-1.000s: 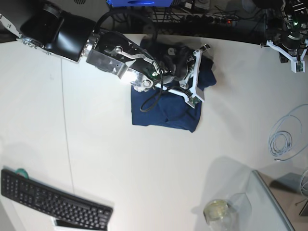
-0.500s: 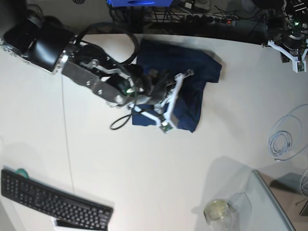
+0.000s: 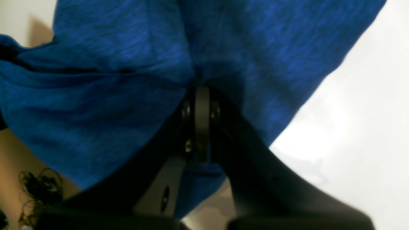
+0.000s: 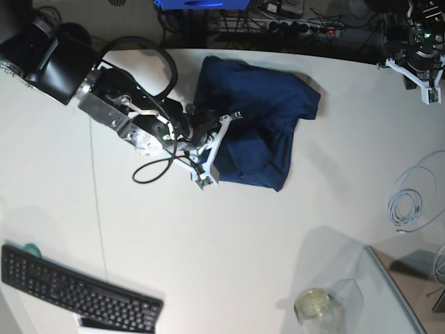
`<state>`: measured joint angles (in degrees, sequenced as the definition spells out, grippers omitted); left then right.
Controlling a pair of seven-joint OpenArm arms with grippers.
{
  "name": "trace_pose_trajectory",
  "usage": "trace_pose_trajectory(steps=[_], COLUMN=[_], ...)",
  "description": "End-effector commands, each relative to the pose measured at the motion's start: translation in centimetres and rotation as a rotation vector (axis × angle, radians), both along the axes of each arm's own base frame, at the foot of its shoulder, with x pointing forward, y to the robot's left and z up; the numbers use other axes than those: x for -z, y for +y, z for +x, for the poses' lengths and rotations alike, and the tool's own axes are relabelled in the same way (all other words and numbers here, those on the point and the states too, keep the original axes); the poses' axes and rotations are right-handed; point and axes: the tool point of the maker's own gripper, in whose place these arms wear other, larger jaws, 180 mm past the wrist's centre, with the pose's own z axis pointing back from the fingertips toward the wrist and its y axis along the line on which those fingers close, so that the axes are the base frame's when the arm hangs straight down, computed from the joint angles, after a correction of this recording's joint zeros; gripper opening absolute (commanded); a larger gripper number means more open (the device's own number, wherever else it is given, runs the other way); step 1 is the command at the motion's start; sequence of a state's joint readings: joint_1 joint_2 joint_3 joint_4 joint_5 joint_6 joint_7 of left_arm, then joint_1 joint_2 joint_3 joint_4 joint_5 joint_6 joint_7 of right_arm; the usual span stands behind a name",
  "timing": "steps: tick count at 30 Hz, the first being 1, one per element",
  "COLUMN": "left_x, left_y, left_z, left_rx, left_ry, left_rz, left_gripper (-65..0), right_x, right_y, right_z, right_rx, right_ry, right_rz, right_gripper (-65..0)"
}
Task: Layout the t-shirt on the table in an organized manner, then fold the t-shirt properly
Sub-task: 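Pull the bundle's edge outward with the right gripper to flatten it, then lower both grippers to opposite sides of the folded shirt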
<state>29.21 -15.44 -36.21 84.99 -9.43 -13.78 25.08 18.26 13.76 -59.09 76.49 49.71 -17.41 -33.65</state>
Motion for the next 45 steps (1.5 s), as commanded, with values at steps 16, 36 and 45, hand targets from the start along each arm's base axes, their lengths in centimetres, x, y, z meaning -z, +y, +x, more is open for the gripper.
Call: trace_pose_trajectory(steps=[16,36,45], left_x=[-0.9,-2.2,-5.7], left_y=[0.7,-0.2,-13.4], left_z=[0.2,1.7,11.6], left_rx=[0.011,0.045,0.318], left_ry=[-0.017,-0.063,-0.226], left_rz=[0.027,0.029,-0.101], left_gripper=[-65.0,-65.0,-65.0], right_x=[-4.7,-12.1,-11.6], right_y=[8.6,6.4,-3.0], right_z=[4.9,10.1,7.0], right_rx=[-0.058,-0.013,0.216], right_ry=[-0.09,-0.248,-0.202], right_rz=[0.123,0.108,0.177], right_gripper=[-65.0,-65.0,-65.0])
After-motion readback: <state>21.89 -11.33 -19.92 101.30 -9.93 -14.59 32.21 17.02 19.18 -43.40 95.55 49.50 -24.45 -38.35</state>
